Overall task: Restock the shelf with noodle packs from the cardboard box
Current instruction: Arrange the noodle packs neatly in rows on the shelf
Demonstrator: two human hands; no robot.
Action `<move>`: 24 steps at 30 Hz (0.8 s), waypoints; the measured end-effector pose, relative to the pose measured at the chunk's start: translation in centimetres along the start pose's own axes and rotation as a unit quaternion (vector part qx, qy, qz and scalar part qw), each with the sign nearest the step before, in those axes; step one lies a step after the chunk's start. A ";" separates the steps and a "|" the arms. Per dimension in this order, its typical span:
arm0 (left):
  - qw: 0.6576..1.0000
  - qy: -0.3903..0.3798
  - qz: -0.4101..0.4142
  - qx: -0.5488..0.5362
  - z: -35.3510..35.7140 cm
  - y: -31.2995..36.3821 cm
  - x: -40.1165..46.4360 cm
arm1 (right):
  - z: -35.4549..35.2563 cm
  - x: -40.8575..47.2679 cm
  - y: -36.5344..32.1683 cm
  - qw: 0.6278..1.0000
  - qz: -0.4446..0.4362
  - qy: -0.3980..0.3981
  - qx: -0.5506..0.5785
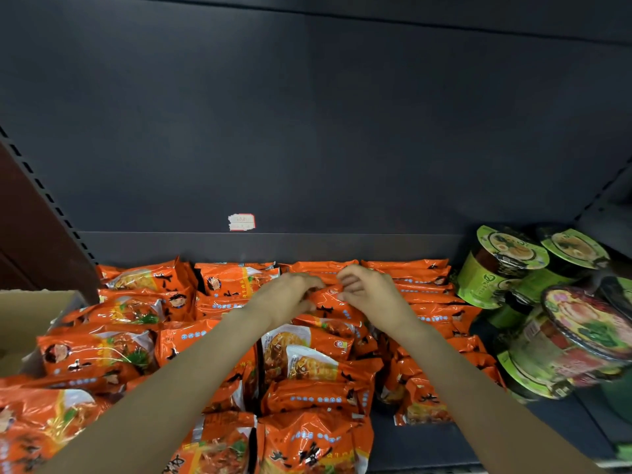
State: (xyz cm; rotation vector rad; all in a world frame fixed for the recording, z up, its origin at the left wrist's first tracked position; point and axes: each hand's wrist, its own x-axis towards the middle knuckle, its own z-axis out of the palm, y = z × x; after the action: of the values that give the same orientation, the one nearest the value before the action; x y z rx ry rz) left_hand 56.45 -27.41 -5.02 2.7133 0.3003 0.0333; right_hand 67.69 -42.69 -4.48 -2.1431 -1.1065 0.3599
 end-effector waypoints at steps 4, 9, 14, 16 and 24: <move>0.998 0.057 -0.030 -0.023 -0.1 -0.4 -0.2 | -0.4 -0.5 2.2 0.995 0.042 -0.049 -0.082; 0.993 0.080 -0.044 -0.080 -0.2 -0.9 -0.5 | 0.5 -0.5 2.5 0.986 0.014 -0.055 -0.157; 0.987 0.054 -0.095 -0.117 -0.5 -1.8 -0.5 | 0.1 -0.4 1.7 0.986 0.005 -0.039 -0.163; 0.986 0.031 -0.118 -0.113 -0.6 -2.3 -0.7 | -0.4 -0.1 1.4 0.977 -0.020 -0.027 -0.209; 0.989 0.036 -0.057 -0.128 -0.8 -1.9 -1.7 | 2.4 2.0 0.0 0.974 -0.044 -0.110 -0.192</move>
State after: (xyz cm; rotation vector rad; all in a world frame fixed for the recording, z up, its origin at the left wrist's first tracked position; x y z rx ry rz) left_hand 54.36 -25.78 -4.97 2.4397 0.4411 0.1287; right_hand 67.68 -40.05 -6.09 -2.4211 -1.4926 0.3737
